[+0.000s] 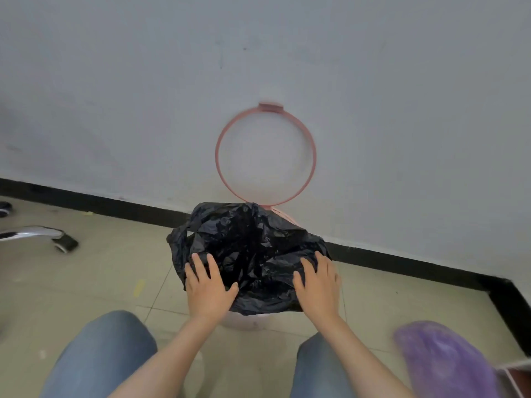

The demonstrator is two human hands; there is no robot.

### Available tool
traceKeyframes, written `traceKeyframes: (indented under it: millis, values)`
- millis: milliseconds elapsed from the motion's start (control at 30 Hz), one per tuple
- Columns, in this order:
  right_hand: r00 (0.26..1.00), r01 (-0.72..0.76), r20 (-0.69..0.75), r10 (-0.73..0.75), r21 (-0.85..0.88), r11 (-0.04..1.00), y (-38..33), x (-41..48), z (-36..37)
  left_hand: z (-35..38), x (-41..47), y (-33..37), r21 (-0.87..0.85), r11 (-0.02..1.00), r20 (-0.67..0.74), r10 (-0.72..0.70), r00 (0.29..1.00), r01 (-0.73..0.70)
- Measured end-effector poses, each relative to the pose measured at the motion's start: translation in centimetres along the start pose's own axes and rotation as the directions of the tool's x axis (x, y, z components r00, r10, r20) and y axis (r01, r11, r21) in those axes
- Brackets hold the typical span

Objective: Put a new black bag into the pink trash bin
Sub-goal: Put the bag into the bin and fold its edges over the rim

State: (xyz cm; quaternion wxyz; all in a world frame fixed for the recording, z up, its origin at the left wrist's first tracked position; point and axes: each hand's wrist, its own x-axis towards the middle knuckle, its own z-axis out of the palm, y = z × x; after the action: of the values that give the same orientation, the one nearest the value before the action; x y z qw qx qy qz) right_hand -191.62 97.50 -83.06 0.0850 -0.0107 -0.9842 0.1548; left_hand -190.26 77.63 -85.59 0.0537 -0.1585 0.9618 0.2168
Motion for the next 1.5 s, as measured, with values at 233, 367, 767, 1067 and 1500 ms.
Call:
traceKeyframes:
  millis: [233,367,767,1067,1500]
  values:
    - [0.903,-0.345,0.331,0.274,0.179,0.921,-1.1,3.2,2.6,0.1,-3.3,0.0,-0.654,0.737,0.134,-0.109,0.985,0.171]
    - [0.905,-0.330,0.343,0.253,0.187,0.925,-0.9,3.6,3.3,-0.9,-5.1,-0.4,-0.371,0.902,0.057,-0.215,0.975,0.221]
    - [0.913,-0.229,0.374,0.163,0.138,0.964,-0.6,3.1,3.5,-4.1,5.5,-1.2,0.292,0.952,-0.027,0.105,0.994,-0.092]
    - [0.893,-0.197,0.425,0.146,0.079,0.977,-0.7,3.5,3.7,-4.4,8.4,-5.4,-0.738,0.653,0.197,-0.029,0.980,0.168]
    - [0.923,0.362,-0.051,-0.381,-0.214,0.907,-1.6,3.9,0.8,-6.1,7.5,-5.4,-0.028,0.992,-0.305,0.110,0.946,-0.125]
